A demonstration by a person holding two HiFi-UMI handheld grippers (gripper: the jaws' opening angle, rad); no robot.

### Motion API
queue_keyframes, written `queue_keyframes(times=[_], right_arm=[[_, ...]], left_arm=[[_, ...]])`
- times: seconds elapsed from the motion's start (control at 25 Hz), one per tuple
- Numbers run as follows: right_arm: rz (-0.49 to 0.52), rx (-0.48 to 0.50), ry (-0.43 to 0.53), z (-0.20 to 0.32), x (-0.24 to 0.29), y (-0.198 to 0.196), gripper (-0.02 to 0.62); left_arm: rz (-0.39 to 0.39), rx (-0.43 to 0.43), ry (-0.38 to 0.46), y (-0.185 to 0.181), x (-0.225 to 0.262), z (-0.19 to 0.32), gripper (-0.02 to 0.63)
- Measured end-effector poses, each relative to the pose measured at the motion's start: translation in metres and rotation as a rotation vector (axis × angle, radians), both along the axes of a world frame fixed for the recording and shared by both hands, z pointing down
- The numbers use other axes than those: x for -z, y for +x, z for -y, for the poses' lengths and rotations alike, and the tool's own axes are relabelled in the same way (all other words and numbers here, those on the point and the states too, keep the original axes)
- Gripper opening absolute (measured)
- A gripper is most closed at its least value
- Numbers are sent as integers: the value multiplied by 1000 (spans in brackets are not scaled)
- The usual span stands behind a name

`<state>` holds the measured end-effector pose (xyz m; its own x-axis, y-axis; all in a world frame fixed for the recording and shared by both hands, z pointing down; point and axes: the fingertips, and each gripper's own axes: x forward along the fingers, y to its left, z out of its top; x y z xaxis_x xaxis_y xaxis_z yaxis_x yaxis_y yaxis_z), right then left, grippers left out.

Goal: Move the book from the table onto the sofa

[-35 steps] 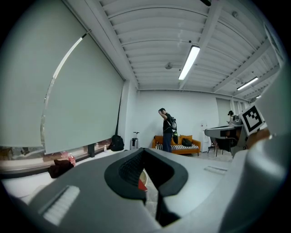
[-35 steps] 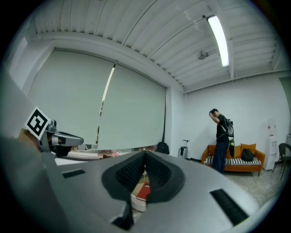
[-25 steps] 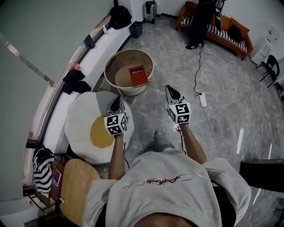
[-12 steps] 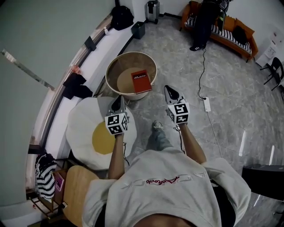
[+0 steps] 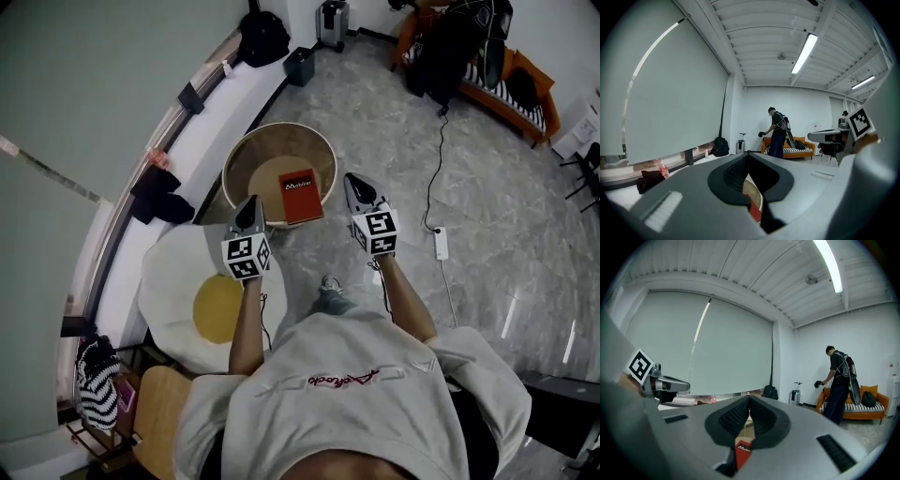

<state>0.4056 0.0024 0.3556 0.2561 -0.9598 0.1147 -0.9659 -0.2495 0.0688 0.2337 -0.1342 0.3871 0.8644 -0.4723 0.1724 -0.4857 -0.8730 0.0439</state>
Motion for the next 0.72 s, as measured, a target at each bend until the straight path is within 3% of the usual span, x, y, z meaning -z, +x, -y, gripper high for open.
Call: queue_keyframes(times=[0.36,0.72], right_arm=[[23,39,-11,64,-9,72,9],[88,84,-76,110,-50,98,9]], left_arm=[[31,35,-18,69,-12,57,9],[106,64,-77,92,-51,96,9]])
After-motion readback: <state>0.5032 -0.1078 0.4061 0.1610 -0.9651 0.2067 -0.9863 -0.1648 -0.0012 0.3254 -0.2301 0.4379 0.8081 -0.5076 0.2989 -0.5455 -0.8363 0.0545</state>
